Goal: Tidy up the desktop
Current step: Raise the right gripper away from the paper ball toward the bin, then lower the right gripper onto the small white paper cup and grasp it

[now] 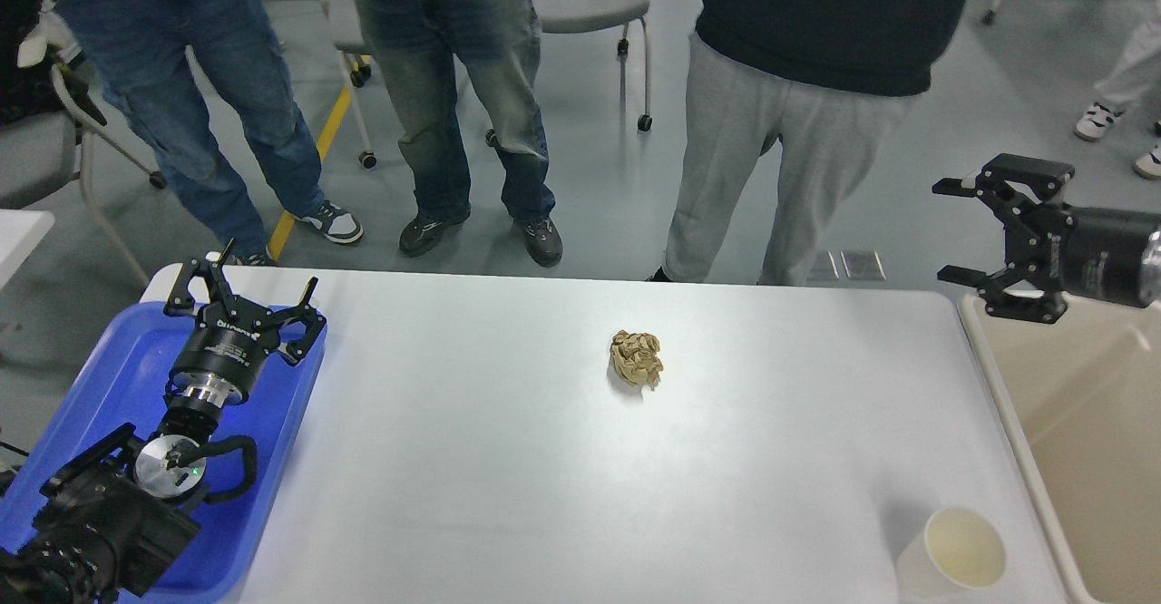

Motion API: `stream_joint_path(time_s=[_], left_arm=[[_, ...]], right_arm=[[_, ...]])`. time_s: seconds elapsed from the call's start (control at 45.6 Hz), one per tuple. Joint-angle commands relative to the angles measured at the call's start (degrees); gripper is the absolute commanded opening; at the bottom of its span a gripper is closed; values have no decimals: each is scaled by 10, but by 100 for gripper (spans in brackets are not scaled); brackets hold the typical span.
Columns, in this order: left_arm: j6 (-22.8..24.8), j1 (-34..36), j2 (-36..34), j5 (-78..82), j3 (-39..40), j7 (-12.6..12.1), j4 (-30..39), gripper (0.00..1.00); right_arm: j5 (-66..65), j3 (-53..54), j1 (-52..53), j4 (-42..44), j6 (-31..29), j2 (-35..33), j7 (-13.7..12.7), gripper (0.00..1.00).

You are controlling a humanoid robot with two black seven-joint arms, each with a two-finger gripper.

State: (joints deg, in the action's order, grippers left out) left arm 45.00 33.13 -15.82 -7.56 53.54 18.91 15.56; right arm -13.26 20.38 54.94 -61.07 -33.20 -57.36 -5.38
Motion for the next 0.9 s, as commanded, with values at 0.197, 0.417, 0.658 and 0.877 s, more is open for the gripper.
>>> stream_joint_path(time_s=[0.197,0.417,0.658,0.877], left_arm=[[0,0,0,0,0,0,0,100],[0,0,0,0,0,0,0,100],[0,0,0,0,0,0,0,100],[0,0,0,0,1,0,0,100]], right_arm=[[-262,-92,30,-171,-10,-177,3,100],[-354,-135,30,-271,-5,-224,4,100],[-412,-187,25,-304,29,-214,4,100],[-499,-260,8,-299,92,-171,4,100]])
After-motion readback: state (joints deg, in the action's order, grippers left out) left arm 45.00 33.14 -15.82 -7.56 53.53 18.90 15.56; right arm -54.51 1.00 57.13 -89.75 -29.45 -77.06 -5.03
